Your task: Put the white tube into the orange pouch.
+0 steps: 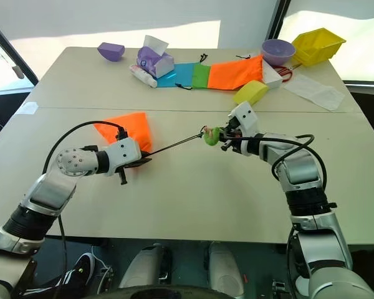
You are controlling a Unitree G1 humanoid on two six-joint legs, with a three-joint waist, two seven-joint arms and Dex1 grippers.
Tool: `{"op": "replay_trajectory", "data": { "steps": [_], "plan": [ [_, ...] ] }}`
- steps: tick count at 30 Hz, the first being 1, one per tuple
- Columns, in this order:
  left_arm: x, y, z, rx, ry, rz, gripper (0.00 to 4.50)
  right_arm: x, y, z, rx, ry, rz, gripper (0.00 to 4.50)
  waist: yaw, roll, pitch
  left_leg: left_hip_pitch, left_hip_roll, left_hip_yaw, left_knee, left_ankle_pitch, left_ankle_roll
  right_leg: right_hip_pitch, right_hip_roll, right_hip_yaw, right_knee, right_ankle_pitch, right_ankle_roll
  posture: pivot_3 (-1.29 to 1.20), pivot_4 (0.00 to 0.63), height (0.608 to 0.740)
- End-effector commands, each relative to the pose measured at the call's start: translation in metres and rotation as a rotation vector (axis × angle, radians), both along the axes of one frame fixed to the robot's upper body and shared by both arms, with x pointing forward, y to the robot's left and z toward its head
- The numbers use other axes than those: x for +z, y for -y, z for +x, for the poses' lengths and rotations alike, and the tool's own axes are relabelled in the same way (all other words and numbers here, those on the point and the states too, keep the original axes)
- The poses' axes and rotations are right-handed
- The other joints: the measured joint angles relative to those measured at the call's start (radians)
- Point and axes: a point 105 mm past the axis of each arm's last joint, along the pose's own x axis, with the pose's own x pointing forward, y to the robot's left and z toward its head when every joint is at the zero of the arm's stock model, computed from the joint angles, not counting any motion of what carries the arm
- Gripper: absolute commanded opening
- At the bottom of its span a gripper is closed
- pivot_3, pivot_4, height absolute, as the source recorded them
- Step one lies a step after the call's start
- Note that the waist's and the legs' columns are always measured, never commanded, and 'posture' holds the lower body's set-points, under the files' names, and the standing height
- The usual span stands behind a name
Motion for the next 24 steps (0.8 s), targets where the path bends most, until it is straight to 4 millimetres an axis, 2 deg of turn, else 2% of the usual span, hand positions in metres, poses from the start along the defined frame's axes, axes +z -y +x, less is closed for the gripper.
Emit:
{"op": "replay_trajectory", "data": {
  "steps": [1,2,9,11,13,15,16,18,21,24],
  "plan": [
    [0.006,-0.008,0.005,0.048,0.027,-0.02,0.23,0.029,0.043,0.015,-0.15,0.124,-0.057,0.0,0.0,0.0,0.0,0.0,0.0,0.0,0.0,0.0,0.0,0.0,0.0,0.0,0.0,0.0,0.0,0.0,0.15,0.74],
    [0.005,-0.006,0.005,0.05,0.026,-0.029,0.23,0.027,0.044,0.015,-0.149,0.126,-0.068,0.0,0.0,0.0,0.0,0.0,0.0,0.0,0.0,0.0,0.0,0.0,0.0,0.0,0.0,0.0,0.0,0.0,0.15,0.74],
    [0.009,0.004,0.008,0.114,-0.05,-0.219,0.23,0.012,0.003,0.0,-0.021,0.087,0.009,0.0,-0.002,0.0,0.0,0.0,0.001,0.0,0.0,0.0,0.0,0.0,0.001,0.0,0.001,0.0,0.0,0.0,0.15,0.74],
    [0.015,0.007,0.01,0.129,-0.069,-0.295,1.18,0.007,-0.014,-0.01,0.043,0.043,0.062,0.91,-0.002,0.0,0.0,0.0,0.001,0.0,0.0,0.0,0.0,0.0,0.001,0.0,0.001,0.0,0.0,0.0,0.15,0.74],
    [0.025,0.012,0.012,0.125,-0.043,-0.341,2.0,0.004,-0.023,-0.017,0.074,0.037,0.058,1.78,-0.001,0.0,0.0,0.0,0.001,0.0,0.0,0.0,0.0,0.0,0.001,0.0,0.001,0.0,0.0,0.0,0.15,0.74],
    [0.035,0.014,0.011,0.112,-0.018,-0.385,3.05,0.005,-0.023,-0.02,0.083,0.036,0.056,2.88,0.0,0.0,0.0,0.0,0.001,0.0,0.0,0.0,0.0,0.0,0.0,0.0,0.001,0.0,0.0,0.0,0.15,0.74],
    [0.04,0.014,0.01,0.103,-0.009,-0.403,3.43,0.006,-0.02,-0.019,0.078,0.036,0.057,3.33,0.0,0.0,0.0,0.0,0.001,0.0,0.001,0.0,0.0,0.0,0.0,0.0,0.001,0.0,0.0,0.0,0.15,0.74],
    [0.047,0.011,0.01,0.103,0.01,-0.437,3.45,0.009,-0.011,-0.02,0.077,0.036,0.033,4.43,0.0,0.0,0.0,0.0,0.0,0.0,0.001,0.0,0.0,0.0,0.0,0.0,0.001,0.001,0.001,0.0,0.15,0.74],
    [0.058,0.002,0.007,0.107,0.011,-0.504,3.45,0.009,0.008,-0.019,0.07,0.067,-0.073,4.43,0.001,0.0,0.0,0.0,0.0,0.0,0.001,0.0,0.0,0.0,0.0,0.0,0.001,0.001,0.001,0.0,0.15,0.74],
    [0.07,-0.022,-0.001,0.139,0.019,-0.569,3.45,0.017,0.043,-0.019,0.029,0.11,-0.182,4.43,0.0,0.0,0.0,0.0,0.0,0.0,0.001,0.0,0.0,0.0,0.0,0.0,0.0,0.001,0.001,0.0,0.15,0.74]
  ]
}}
